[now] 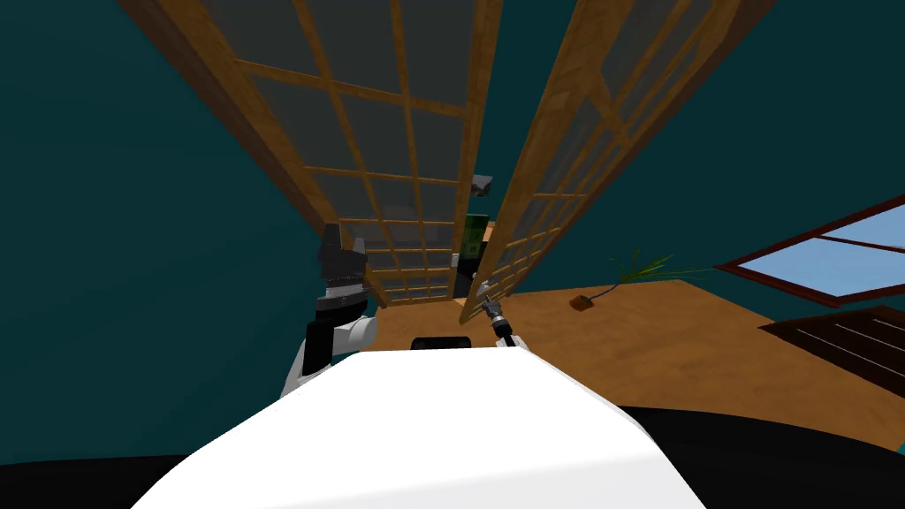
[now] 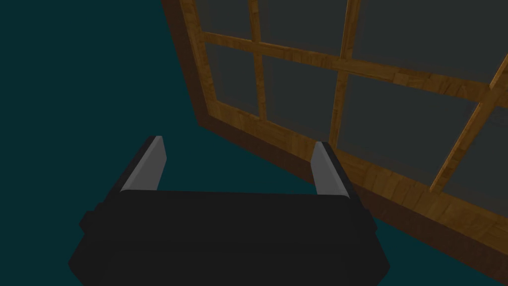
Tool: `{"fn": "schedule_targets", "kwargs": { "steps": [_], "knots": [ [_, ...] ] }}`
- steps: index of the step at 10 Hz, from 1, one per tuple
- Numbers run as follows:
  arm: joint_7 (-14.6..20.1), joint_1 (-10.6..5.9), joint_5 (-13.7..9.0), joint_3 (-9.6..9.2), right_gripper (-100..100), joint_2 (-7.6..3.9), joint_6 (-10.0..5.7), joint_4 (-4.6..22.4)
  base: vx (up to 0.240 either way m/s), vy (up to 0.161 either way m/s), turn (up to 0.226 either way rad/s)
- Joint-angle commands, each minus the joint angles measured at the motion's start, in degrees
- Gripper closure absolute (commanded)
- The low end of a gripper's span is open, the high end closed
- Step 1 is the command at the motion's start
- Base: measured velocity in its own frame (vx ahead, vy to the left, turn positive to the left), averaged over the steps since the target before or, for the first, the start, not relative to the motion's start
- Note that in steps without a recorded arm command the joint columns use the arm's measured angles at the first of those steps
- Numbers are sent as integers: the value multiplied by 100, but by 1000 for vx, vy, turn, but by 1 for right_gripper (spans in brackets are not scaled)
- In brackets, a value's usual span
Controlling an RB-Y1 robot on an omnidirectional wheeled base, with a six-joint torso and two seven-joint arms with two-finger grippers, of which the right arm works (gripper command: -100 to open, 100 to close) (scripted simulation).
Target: Pull the door open
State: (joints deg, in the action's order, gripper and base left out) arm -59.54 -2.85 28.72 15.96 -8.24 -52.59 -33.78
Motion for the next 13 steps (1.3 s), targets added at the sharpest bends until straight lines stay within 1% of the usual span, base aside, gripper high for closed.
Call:
{"fn": "schedule_targets", "kwargs": {
  "steps": [1, 2, 3, 4, 5, 6, 8, 9, 10, 11, 13],
  "knots": [
    [15, 2, 55, -41, -100, -88, -159, 16, -115, -162, 166],
    [22, 2, 83, -62, -100, -133, -237, 29, -80, -124, 135],
    [37, 3, 139, -105, -100, -226, -399, 56, -114, -122, 209],
    [44, 4, 168, -126, -100, -273, -480, 70, -135, -108, 213],
    [59, 5, 224, -169, -100, -365, -640, 97, -137, -100, 242],
    [66, 5, 250, -189, -100, -408, -716, 109, -144, -114, 161],
    [90, 7, 342, -258, -100, -559, -977, 153, -173, -138, 195],
    [98, 7, 373, -282, -100, -610, -1066, 168, -139, -139, 178],
    [81, -8, 349, -263, -100, -569, -996, 181, -56, -67, 34],
    [15, -78, 175, -405, -100, -612, -1041, 305, 22, 14, 35],
    [-72, -172, -85, -593, -100, -660, -1065, 463, 92, 40, 43]
  ]
}}
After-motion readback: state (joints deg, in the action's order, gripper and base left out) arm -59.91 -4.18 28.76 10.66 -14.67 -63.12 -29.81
